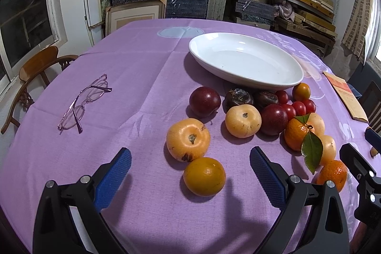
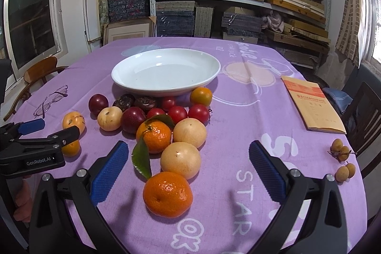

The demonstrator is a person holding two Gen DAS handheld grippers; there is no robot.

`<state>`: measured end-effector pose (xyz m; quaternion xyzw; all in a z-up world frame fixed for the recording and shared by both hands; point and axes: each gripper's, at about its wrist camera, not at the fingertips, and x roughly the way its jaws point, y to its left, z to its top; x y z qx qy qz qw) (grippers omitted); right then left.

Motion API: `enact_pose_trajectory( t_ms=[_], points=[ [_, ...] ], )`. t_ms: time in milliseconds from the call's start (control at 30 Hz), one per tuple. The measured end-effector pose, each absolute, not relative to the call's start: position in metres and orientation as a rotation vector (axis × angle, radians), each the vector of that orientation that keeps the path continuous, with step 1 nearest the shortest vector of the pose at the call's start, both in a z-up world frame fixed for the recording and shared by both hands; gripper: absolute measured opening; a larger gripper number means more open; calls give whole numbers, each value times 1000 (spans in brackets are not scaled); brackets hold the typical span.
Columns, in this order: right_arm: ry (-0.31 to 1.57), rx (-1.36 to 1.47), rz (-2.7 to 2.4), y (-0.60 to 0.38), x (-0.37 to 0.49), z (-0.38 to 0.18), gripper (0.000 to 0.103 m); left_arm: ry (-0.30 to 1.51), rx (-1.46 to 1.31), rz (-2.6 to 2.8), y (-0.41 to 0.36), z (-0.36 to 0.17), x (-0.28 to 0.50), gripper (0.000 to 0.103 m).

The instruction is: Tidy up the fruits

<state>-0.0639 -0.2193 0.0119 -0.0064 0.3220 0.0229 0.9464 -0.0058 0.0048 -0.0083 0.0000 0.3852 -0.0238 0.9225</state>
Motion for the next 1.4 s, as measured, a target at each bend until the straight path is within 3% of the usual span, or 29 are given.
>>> enact_pose_trajectory(
  t_ms=[1400],
  points=[
    [693, -25, 98, -214, -72, -7, 99, 818, -1, -41, 2, -18, 4, 100]
  ],
)
